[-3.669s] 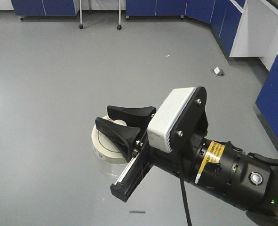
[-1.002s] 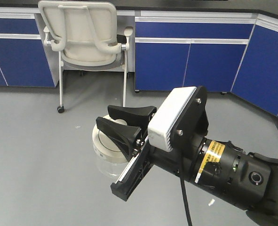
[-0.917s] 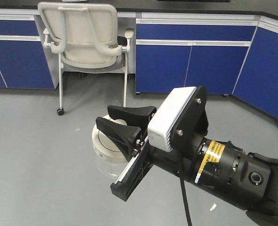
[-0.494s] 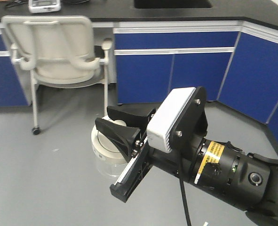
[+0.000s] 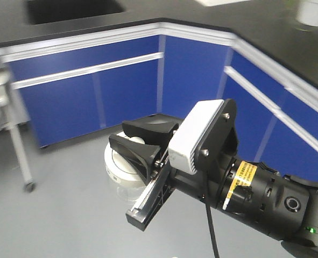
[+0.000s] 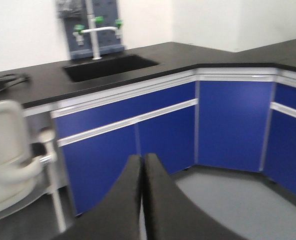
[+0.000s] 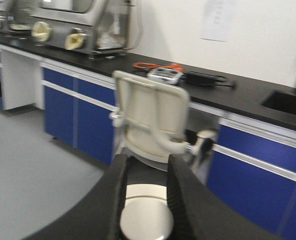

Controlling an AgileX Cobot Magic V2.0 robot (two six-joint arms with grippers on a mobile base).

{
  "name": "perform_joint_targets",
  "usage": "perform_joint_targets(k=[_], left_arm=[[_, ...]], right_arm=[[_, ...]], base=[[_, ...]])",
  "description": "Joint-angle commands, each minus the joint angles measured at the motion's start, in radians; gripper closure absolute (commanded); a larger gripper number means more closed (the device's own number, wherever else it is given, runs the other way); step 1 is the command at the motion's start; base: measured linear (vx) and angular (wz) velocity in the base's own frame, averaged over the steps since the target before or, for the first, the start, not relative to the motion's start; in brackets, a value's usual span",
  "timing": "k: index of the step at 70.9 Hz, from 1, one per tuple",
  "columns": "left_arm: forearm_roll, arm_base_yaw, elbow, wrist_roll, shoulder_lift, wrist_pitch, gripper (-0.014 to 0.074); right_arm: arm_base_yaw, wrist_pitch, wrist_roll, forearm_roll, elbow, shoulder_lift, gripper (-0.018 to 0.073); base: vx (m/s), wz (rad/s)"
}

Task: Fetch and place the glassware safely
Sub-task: 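Carry the jar in the right gripper toward the black lab bench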

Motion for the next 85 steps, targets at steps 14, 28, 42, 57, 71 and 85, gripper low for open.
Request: perform_joint_targets(k=[14, 28, 42, 57, 71, 85], left_arm=[[-0.006, -0.005, -0.025, -0.006, 0.009, -0.070, 0.0603], [-0.006, -0.005, -0.025, -0.006, 0.009, -0.070, 0.0603], [-0.006, -0.005, -0.025, -0.006, 0.009, -0.070, 0.0603], [-0.006, -0.005, -0.025, -0.006, 0.009, -0.070, 0.0603], [-0.006, -0.005, -0.025, -0.006, 0.009, -0.070, 0.0603], [-0.006, -0.005, -0.025, -0.006, 0.009, -0.070, 0.0603]], right_arm=[[-0.001, -0.099, -0.007, 0.015, -0.032, -0.029, 0.0563], [-0.001, -0.099, -0.007, 0.015, -0.032, -0.029, 0.0563], [-0.001, -0.099, -0.007, 0.015, -0.032, -0.029, 0.0563], [-0.001, -0.099, -0.007, 0.015, -0.032, -0.029, 0.0563], [-0.001, -0.099, -0.007, 0.015, -0.032, -0.029, 0.0563], [-0.001, -0.099, -0.007, 0.015, -0.032, -0.029, 0.0563]], base=[[0.19, -0.74], [0.19, -0.75], [0.19, -0.74], [0.19, -0.77], [0.21, -0.81], [0.21, -0.74]])
